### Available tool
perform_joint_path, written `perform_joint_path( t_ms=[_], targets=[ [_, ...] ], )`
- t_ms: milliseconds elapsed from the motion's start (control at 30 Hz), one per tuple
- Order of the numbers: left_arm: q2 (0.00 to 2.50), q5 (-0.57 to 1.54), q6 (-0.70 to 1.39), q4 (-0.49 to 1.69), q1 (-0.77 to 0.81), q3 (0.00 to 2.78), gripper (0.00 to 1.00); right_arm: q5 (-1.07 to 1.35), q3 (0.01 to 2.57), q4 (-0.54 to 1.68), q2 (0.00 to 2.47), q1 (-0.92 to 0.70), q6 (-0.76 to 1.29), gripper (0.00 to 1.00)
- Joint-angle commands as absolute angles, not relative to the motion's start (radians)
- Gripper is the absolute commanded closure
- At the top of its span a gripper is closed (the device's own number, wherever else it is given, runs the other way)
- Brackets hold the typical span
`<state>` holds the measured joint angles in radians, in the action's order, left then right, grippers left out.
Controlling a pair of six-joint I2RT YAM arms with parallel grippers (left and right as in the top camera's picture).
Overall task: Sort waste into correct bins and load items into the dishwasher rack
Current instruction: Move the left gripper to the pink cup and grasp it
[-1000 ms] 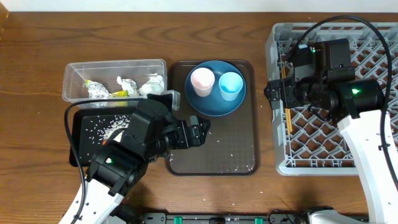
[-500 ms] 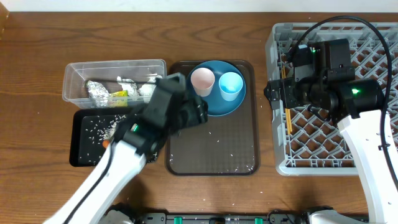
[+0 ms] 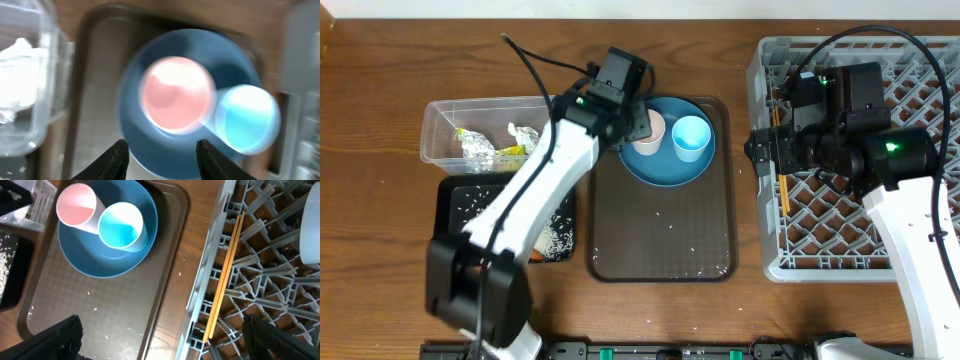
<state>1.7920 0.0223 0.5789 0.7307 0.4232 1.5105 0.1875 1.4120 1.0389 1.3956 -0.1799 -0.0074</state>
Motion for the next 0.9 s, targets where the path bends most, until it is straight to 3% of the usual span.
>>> perform_joint_path(
  t_ms=[0, 600, 800, 867],
  targets=[
    [1.836, -0.008, 0.58, 0.731, 0.405, 1.523, 0.53, 0.195, 1.418, 1.04, 1.388, -0.18, 0.003, 0.01],
    [1.978, 0.013, 0.581, 0.663, 0.409, 1.522, 0.53, 0.195, 1.418, 1.04, 1.388, -0.18, 0.003, 0.01],
    [1.985, 0.018, 0.58, 0.649, 0.411, 1.523, 0.67, 0.195, 1.418, 1.04, 1.388, -0.18, 0.003, 0.01],
    [1.984, 0.018, 0.58, 0.648, 0.411, 1.523, 0.76, 0.195, 1.418, 1.04, 1.388, -0.18, 0.003, 0.01]
  ],
)
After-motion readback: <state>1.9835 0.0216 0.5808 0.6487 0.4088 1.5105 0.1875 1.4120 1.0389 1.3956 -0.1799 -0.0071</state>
